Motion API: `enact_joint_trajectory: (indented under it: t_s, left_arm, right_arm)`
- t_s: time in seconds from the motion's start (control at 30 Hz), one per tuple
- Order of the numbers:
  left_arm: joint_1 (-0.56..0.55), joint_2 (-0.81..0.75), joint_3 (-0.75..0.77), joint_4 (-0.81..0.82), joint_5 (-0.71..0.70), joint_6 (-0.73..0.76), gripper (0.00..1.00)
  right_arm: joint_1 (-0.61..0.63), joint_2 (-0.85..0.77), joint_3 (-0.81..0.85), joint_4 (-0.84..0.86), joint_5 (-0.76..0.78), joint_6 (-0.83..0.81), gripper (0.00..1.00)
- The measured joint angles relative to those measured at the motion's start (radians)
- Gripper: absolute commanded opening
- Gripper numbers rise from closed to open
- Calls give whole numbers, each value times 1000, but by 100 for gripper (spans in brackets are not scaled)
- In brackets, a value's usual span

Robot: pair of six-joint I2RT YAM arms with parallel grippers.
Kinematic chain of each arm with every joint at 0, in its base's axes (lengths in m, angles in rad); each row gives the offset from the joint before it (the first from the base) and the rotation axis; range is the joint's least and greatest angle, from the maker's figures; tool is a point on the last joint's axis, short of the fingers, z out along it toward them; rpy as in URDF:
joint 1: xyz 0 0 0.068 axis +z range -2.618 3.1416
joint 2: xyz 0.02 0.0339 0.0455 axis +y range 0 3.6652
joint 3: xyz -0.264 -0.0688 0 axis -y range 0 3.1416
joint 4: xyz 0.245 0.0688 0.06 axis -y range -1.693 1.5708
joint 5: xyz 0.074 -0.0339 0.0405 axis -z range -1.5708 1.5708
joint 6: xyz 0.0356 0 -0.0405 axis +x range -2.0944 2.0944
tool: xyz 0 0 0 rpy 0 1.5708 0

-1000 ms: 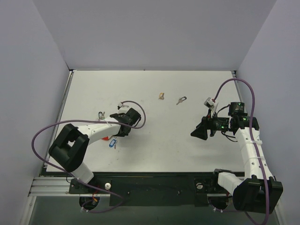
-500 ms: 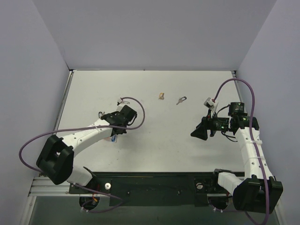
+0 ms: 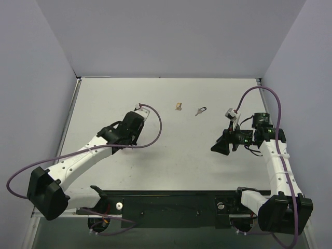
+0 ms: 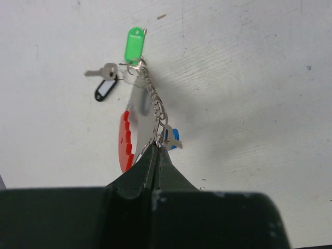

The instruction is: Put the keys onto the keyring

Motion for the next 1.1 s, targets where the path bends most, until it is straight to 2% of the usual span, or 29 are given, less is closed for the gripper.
enact_joint_trajectory:
  t_s: [0.17, 0.27, 0.4, 0.6, 0.93, 1.1]
  left_arm:
    - [0, -72, 13, 1, 64, 117, 0]
    - [0, -113, 14, 2, 124, 188, 0]
    - [0, -165, 14, 7, 226, 279, 0]
    - [0, -245, -31, 58, 368, 378, 0]
    - [3, -258, -125, 165, 516, 417, 0]
    - [8, -291, -198, 294, 597, 406, 0]
  right_arm:
    - [39, 19, 0, -10, 3, -35, 61]
    - [107, 32, 5, -32, 24, -88, 62]
    - [241, 57, 50, -89, 73, -203, 65]
    - [362, 116, 176, -164, 77, -418, 67]
    - [568, 327, 388, -210, 69, -586, 66]
    - [587, 379, 441, -237, 19, -612, 65]
